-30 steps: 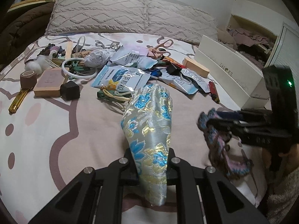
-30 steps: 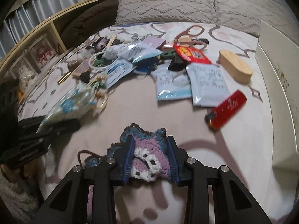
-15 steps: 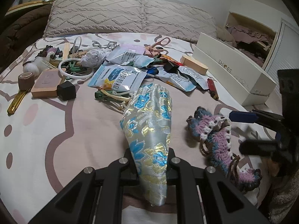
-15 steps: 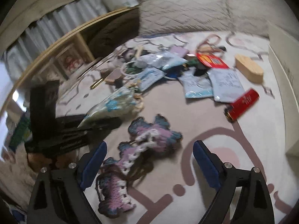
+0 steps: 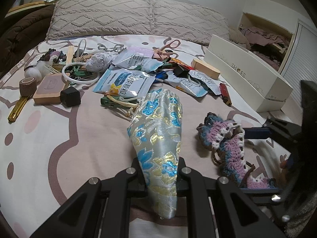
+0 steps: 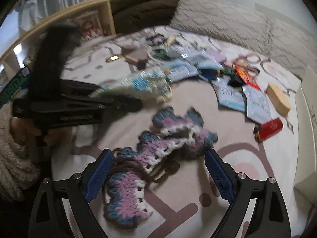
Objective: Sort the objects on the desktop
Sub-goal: 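Grasp the brocade pouch with the left tool while the right tool grasps the crocheted strip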
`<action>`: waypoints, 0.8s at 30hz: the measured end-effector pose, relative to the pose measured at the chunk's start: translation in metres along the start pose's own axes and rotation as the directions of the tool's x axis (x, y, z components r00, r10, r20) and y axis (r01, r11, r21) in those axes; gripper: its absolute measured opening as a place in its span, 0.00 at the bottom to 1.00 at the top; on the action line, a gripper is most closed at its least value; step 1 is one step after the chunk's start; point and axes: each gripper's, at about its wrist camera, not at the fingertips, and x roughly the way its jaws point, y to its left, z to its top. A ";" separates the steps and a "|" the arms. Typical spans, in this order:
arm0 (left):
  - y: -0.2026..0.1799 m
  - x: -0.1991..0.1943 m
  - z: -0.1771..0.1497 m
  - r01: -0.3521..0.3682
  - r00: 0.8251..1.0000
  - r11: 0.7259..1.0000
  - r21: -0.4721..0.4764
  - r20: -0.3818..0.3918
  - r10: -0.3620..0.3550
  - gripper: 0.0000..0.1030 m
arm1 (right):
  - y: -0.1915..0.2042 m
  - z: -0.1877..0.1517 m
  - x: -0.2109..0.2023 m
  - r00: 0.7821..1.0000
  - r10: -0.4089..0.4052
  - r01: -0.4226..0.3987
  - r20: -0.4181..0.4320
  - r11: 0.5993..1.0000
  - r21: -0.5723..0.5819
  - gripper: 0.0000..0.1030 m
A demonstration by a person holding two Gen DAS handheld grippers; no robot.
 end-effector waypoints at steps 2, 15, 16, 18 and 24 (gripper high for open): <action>0.000 0.000 0.000 -0.001 1.000 1.000 0.000 0.000 0.001 0.13 | -0.006 0.000 0.009 0.999 -0.027 0.029 -0.039 0.998 0.047 0.91; -0.001 0.000 0.000 -0.001 1.000 1.000 0.001 0.000 0.001 0.13 | -0.005 -0.007 0.000 0.998 -0.034 0.024 0.052 0.982 0.187 0.40; 0.000 0.000 0.000 -0.001 1.000 1.000 0.001 0.000 0.001 0.13 | -0.006 -0.008 0.000 0.998 -0.023 0.010 0.061 0.978 0.208 0.32; 0.000 0.000 0.000 0.000 1.000 1.000 0.002 0.001 0.000 0.13 | -0.008 -0.010 -0.002 0.997 -0.008 -0.011 0.076 0.969 0.246 0.28; -0.002 -0.003 0.001 -0.016 1.000 1.000 -0.015 0.016 0.016 0.13 | -0.008 -0.010 -0.004 0.995 0.000 -0.029 0.097 0.955 0.295 0.21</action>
